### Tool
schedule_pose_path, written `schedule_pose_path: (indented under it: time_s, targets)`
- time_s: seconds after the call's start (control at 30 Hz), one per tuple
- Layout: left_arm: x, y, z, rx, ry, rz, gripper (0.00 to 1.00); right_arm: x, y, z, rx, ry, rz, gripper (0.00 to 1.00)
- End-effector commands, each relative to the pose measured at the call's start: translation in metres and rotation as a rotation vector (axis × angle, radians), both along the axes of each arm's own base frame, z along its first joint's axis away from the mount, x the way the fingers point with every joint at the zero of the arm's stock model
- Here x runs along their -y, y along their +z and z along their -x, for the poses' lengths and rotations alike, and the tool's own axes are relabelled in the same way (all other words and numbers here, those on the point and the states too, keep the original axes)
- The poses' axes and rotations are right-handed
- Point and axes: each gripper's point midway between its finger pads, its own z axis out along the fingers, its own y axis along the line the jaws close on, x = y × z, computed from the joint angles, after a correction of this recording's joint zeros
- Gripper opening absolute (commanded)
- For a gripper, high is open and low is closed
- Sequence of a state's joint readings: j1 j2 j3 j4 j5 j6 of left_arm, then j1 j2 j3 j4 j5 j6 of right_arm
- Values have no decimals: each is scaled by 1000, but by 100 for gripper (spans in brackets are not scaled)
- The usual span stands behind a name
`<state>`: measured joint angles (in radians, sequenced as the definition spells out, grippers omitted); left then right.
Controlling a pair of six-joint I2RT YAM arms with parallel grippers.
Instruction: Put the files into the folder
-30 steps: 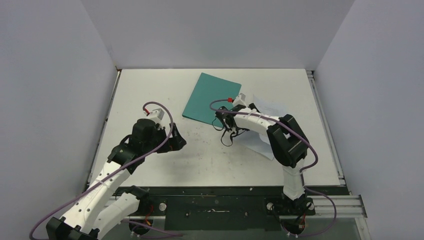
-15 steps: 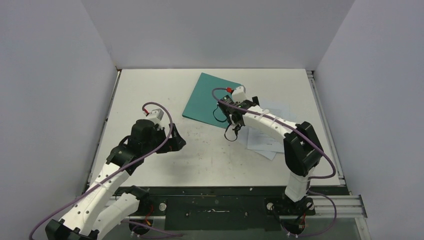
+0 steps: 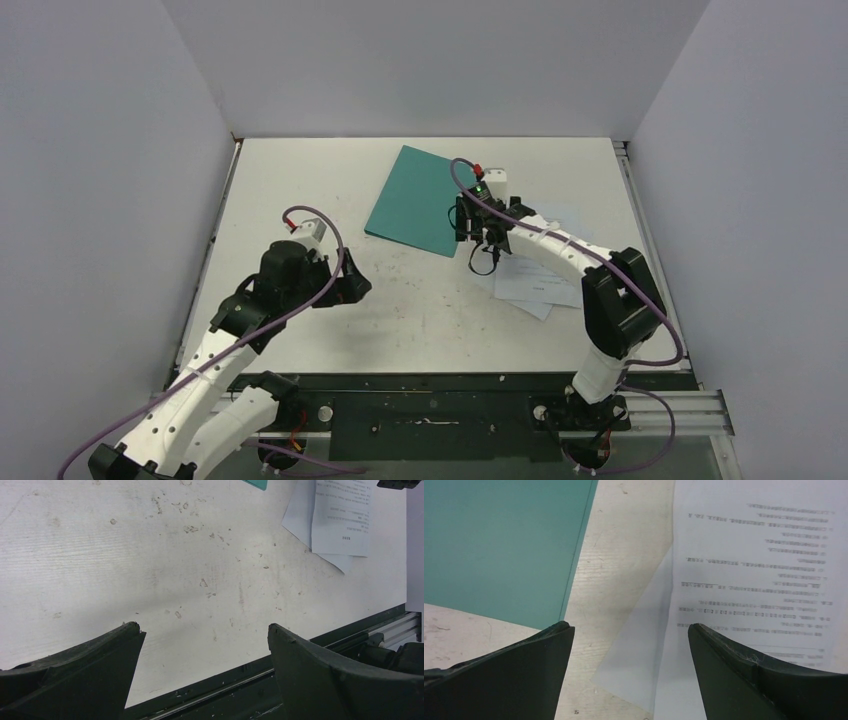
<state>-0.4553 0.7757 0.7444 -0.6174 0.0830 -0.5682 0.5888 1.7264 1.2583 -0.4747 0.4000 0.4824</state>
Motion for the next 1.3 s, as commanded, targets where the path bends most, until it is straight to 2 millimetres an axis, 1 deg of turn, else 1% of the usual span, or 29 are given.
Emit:
schedule_pose_path:
  time_s: [0.0,0.1,0.23,0.33,0.47,0.57,0.63,0.7,0.87,1.1,1.2,1.27]
  targets:
    - [1,6,-1,30,-1,0,96,-35,3,-24,64,8,-274,87]
    - [0,5,0,31,1,-5,96,-51,-7,-29,48,22,-357,87]
    - [0,4,0,28,8,-14,96,-66,-24,-33,16,32,-417,87]
    - [-1,3,0,28,11,-22,96,-70,-36,-34,-2,23,-432,87]
    - [-1,2,1,25,16,-30,96,-68,-52,-31,-26,13,-430,87]
    - [0,1,2,18,15,-31,96,-63,-63,-23,-44,8,-417,88]
    - [-4,0,-1,23,36,-45,96,-57,-69,-17,-56,5,-402,88]
    - [-5,-1,-2,14,47,-49,96,-45,-76,-9,-61,-15,-376,88]
    - [-4,-5,-3,-3,72,-32,96,-20,-82,6,-64,-51,-344,89]
    - [-4,-6,-17,-5,136,-18,96,12,-74,23,-42,-87,-321,89]
    - [-3,-4,-28,4,171,-8,97,15,-66,25,-31,-78,-322,89]
    - [-4,-2,-37,5,198,-11,96,12,-56,24,-18,-61,-334,89]
